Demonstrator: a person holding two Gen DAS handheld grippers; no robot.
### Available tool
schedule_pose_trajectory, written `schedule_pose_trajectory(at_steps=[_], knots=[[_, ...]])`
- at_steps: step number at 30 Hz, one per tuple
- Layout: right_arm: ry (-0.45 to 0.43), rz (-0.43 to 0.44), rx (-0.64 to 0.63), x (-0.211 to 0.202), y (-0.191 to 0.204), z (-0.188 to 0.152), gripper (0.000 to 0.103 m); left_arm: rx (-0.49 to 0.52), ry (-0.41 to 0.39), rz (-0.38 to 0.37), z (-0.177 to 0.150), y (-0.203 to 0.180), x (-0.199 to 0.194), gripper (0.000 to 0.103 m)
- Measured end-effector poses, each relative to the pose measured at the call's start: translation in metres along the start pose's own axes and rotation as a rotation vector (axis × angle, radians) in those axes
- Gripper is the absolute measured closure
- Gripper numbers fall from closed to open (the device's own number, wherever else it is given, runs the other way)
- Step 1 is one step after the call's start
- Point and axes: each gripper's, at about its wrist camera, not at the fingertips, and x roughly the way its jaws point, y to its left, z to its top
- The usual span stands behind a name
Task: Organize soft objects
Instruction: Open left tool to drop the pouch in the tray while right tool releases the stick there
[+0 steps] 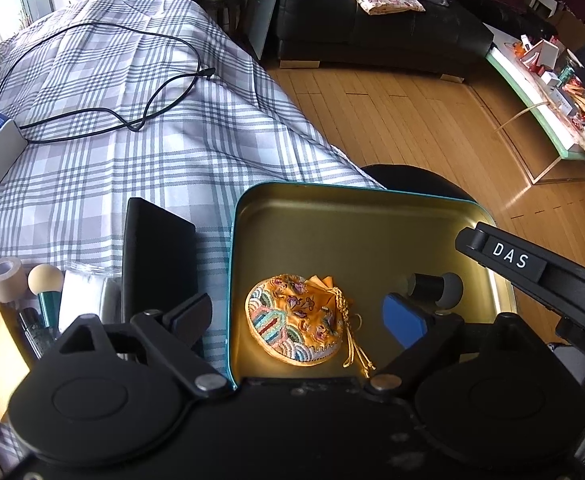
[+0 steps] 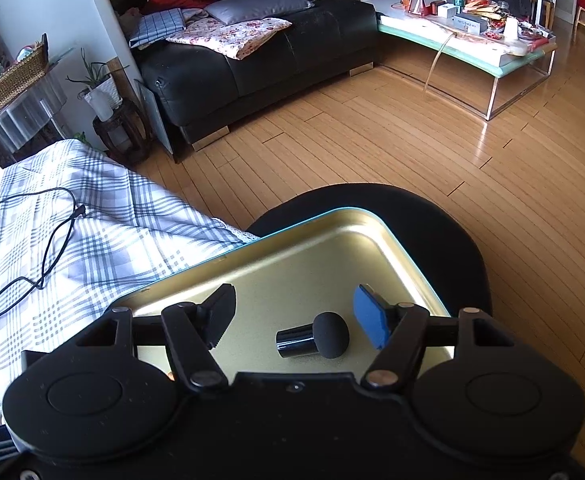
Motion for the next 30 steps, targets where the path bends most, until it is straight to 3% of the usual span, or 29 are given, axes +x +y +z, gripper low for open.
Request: schedule_pose_trajectory(at_steps=[14,22,30], knots=[[-0.022,-0.051,-0.050,0.000,0.011,-0.003,0.040,-0.076,-0.073,0.025,-0.009,0.046,-0.047,0.006],[-0.046,-0.089,-0.115,-0.001,0.022,-0.006,0.040,-0.160,-0.089,0.099,-0.032,0.110,-0.072,0.005],[-0.054,-0.146,-0.178,0.001,0.037,-0.010,0.040,-0.305,-0.081,0.186,-0.056,0.192,-0.094,0.005]])
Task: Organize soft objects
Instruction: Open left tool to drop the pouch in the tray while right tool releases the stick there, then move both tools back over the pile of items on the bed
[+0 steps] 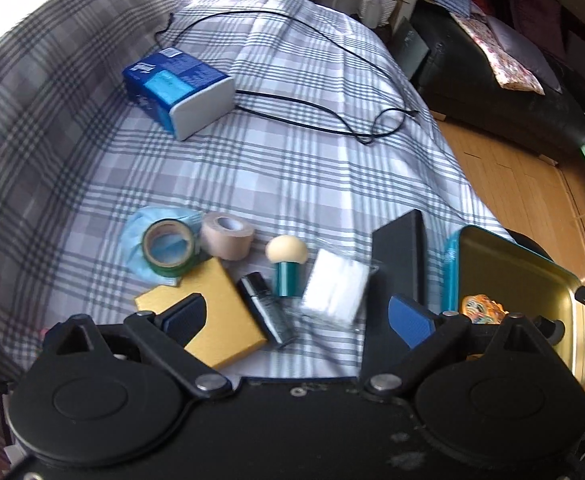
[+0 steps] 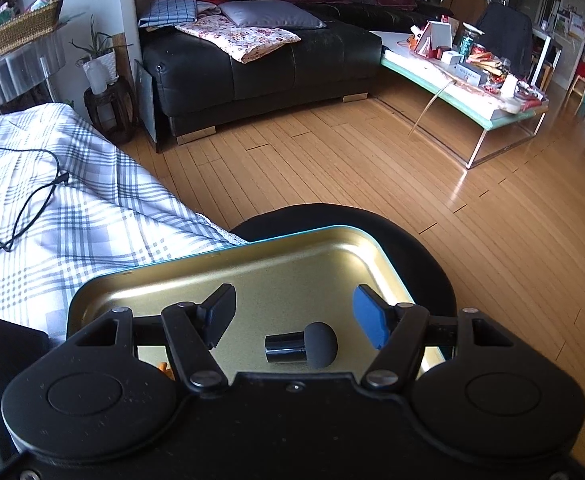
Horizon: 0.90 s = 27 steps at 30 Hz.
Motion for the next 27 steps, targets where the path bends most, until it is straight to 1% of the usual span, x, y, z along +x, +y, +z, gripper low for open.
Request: schedule_pose_trajectory(at_steps=[2,6,10,13,17,21,25,27], knots=[[0.004,-0.008,-0.015,0.001,0.004,0.000,0.040,-0.033,-0.013,0.014,0.002,0.021,-0.007,0.005],[0.018,-0.014,-0.022,0.002,0.007,0.001,0.040,-0.077,-0.063,0.079,0.006,0.058,-0.023,0.005],[0.019,-0.019,-0.031,-0.001,0.009,0.000,0.040,-0.135,-0.100,0.123,0.009,0.094,-0.033,0.004],[0.017,-0.024,-0.064,-0.003,0.015,-0.001,0.040,-0.170,-0.107,0.134,0.010,0.113,-0.033,0.004],[-0.005,-0.025,-0.119,-0.014,0.030,-0.006,0.040,-0.216,-0.098,0.123,0.009,0.130,-0.028,0.003],[-0.028,0.057,-0.162,-0.039,0.049,-0.015,0.040,-0.233,-0.086,0.138,0.005,0.135,-0.021,0.003],[-0.088,0.154,-0.216,-0.073,0.073,-0.025,0.040,-0.253,-0.082,0.131,0.003,0.141,-0.016,0.003],[-0.103,0.206,-0.246,-0.087,0.087,-0.029,0.040,-0.257,-0.085,0.130,0.003,0.143,-0.015,0.003]])
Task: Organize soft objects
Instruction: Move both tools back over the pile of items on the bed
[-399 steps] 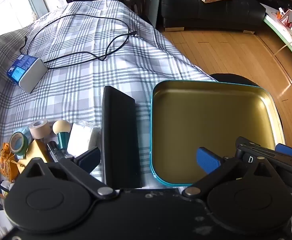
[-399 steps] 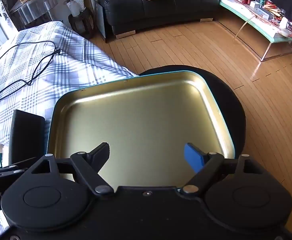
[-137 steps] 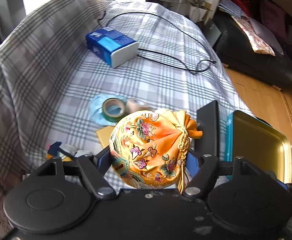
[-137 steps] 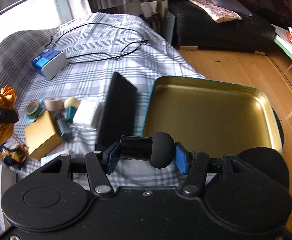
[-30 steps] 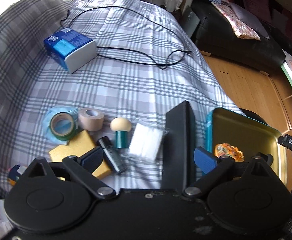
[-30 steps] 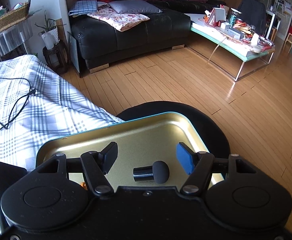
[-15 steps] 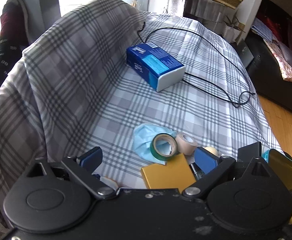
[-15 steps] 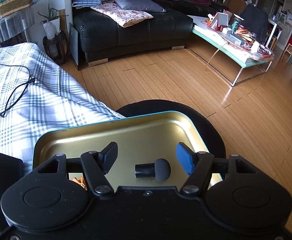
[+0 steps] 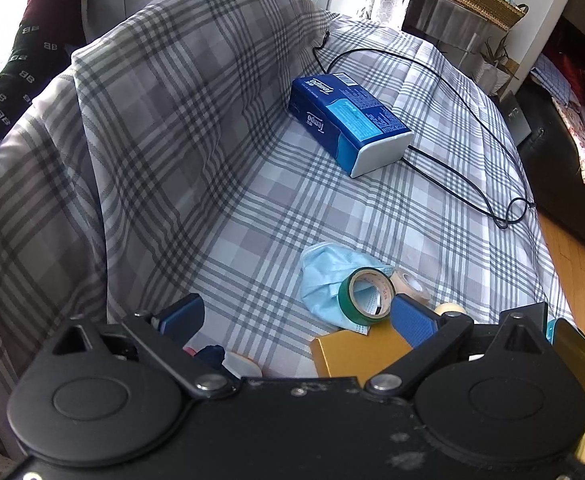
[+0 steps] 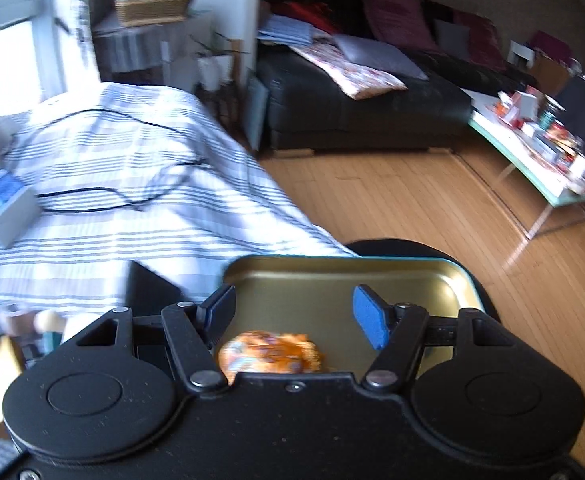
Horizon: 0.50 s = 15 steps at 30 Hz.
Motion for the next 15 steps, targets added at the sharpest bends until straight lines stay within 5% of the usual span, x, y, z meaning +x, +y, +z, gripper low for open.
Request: schedule_pose_trajectory(at_steps=[8,15], knots=[[-0.055,0.146,-0.100,-0.017,0.066,0.006,0.040,-0.058,-0.031,0.023,0.004,0.017,-0.008,0.003],[-0.045,0.206,-0.218,-0.007,0.118,0.001,0.040,-0.076,-0.047,0.141,0.004,0.029,-0.007,0.003]])
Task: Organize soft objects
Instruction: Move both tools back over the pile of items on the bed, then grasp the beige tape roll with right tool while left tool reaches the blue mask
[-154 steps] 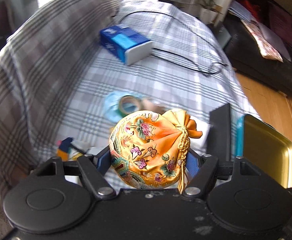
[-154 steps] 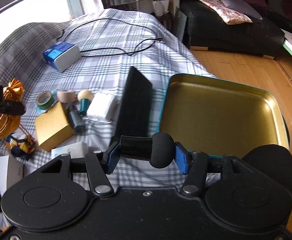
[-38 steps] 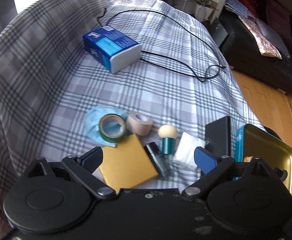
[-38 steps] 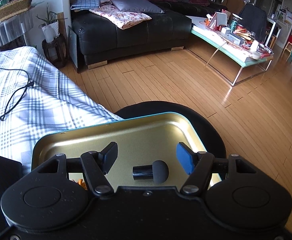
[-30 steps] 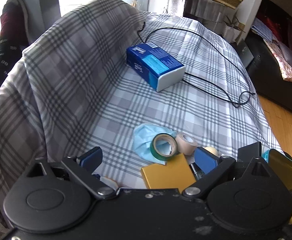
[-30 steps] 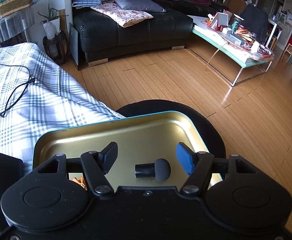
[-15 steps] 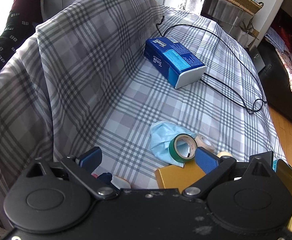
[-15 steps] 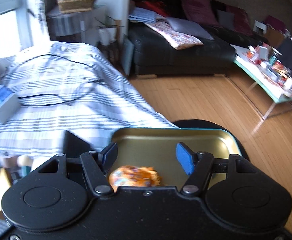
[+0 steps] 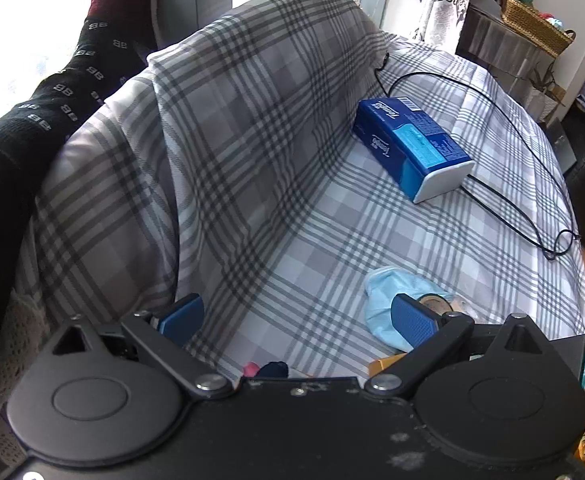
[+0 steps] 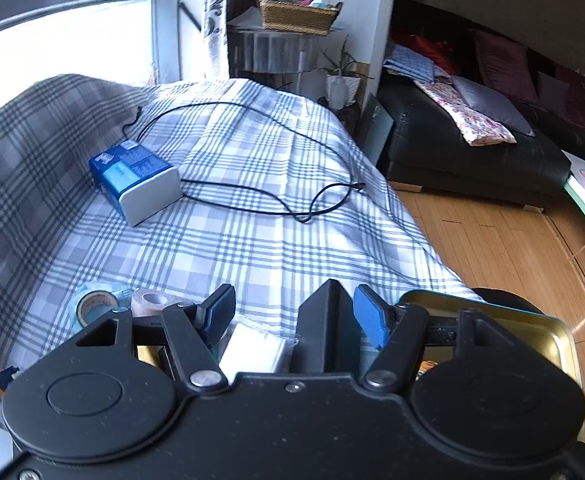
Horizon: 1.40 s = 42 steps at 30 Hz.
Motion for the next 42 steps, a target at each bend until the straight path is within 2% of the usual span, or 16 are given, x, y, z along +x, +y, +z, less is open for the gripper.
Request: schedule_pose_trajectory(at_steps=[4,8,12,17,24,31,39,42], knots=[[0.032,0.035,-0.075,0.013,0.027,-0.001,0.040,-0.028,0.010,0.002,0.000,0.006,0.000,0.003],[0.057,0.075,-0.120,0.025,0.046,-0.004,0.040,-0.015,0.005,0.016,0.000,0.004,0.000,0.002],[0.079,0.097,-0.145,0.036,0.058,-0.004,0.040,-0.039,0.031,-0.010,0.001,0.005,0.005,0.001],[0.110,0.142,-0.156,0.048,0.071,-0.004,0.040,-0.060,0.047,0.012,0.000,0.007,0.012,0.001],[0.091,0.102,-0.231,0.063,0.093,-0.004,0.041,-0.072,0.062,0.010,0.000,0.009,0.018,0.001],[0.122,0.126,-0.241,0.075,0.100,-0.005,0.041,-0.087,0.068,0.008,0.000,0.011,0.019,0.001],[0.209,0.200,-0.185,0.102,0.101,-0.001,0.041,-0.098,0.068,0.003,0.000,0.013,0.017,0.001],[0.232,0.204,-0.191,0.110,0.106,-0.003,0.041,-0.098,0.068,0.000,0.000,0.014,0.016,0.001]])
